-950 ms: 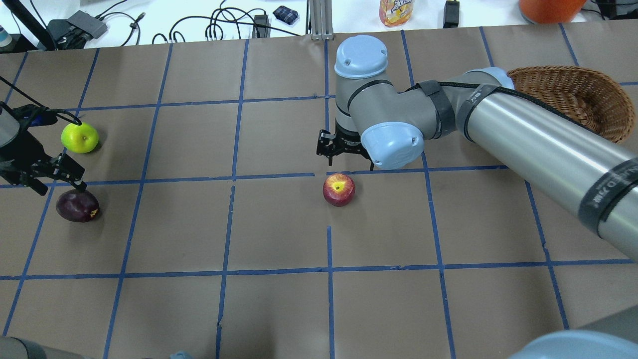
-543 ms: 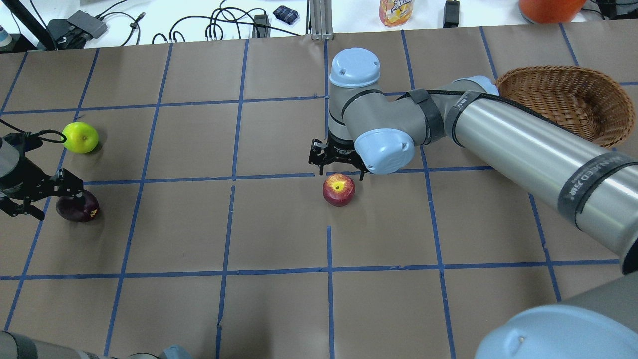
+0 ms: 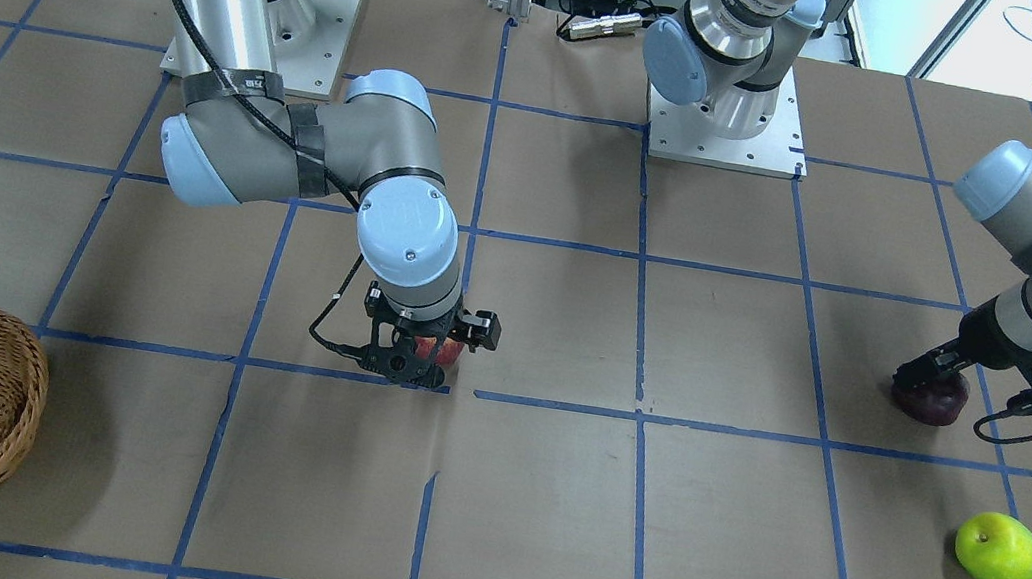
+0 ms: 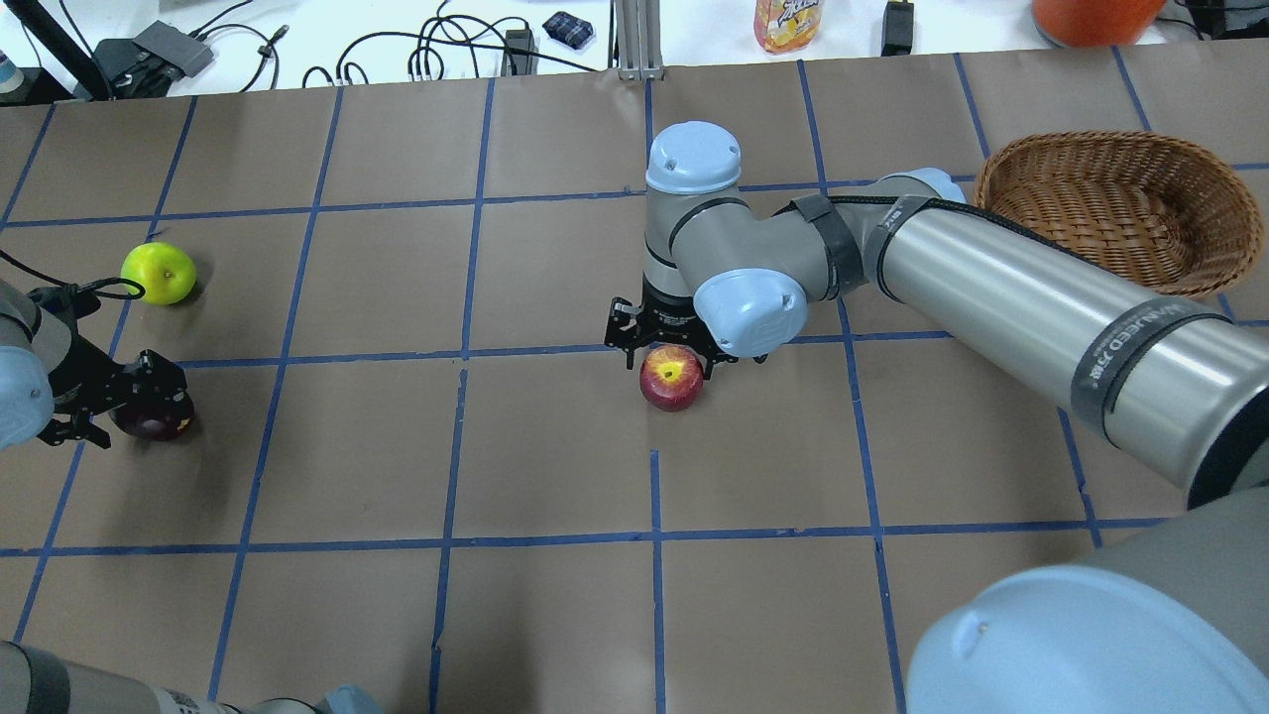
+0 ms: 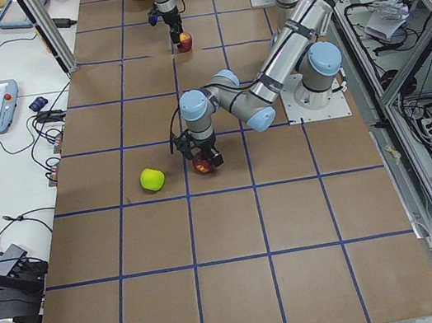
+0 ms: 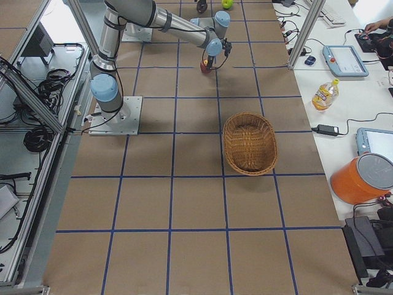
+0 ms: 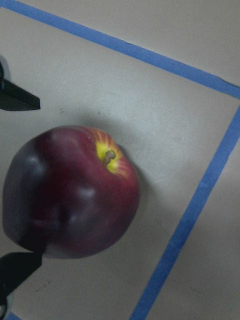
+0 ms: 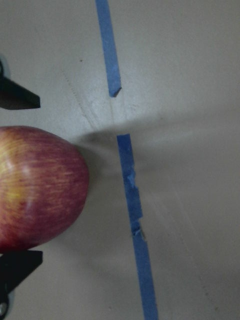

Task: Put all apples into basket
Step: 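Carry the apple into the basket with right gripper while left lifts dark red apple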

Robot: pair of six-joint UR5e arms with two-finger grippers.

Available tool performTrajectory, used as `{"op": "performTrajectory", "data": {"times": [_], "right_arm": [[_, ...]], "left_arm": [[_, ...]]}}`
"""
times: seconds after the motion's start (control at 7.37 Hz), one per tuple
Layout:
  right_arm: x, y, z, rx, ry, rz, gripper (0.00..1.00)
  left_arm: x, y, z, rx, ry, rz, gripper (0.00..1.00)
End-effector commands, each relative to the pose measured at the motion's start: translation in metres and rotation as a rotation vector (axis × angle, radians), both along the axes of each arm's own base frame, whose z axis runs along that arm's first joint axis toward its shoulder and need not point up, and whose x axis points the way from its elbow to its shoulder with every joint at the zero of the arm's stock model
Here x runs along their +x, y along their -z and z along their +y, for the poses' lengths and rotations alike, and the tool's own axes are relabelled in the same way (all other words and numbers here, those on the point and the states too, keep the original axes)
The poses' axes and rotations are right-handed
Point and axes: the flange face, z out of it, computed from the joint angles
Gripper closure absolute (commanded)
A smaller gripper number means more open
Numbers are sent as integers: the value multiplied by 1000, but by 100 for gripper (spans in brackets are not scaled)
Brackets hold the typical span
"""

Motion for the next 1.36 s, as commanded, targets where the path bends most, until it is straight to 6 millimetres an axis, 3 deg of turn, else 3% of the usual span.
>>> {"op": "performTrajectory", "data": {"times": [0.0,0.14,0.41,0.54,0.68,0.95,1.09,1.22], "right_arm": [[4,2,3,15,-1,-5,58],[3,0,3,9,-3,4,100],[2,-12,0,-11,3,2,100],[-12,-28,-7,0,23,9,100],[-34,-60,-21,-32,50,35,100],[-142,-154,-63,-37,109,29,100],[-208,-188,-87,-52,90,43,100],[-278,-210,-104,-78,37,80,100]], "left_arm": [[0,6,-5,-20,0,22,0],[2,1,-10,-36,15,24,0],[-3,-9,-26,-57,46,7,0],[-6,-7,-28,-54,52,10,0],[-5,-3,-29,-49,52,14,0],[-4,7,-30,-39,52,22,0],[-4,5,-33,-43,66,20,2],[-3,4,-34,-44,121,19,15]]}}
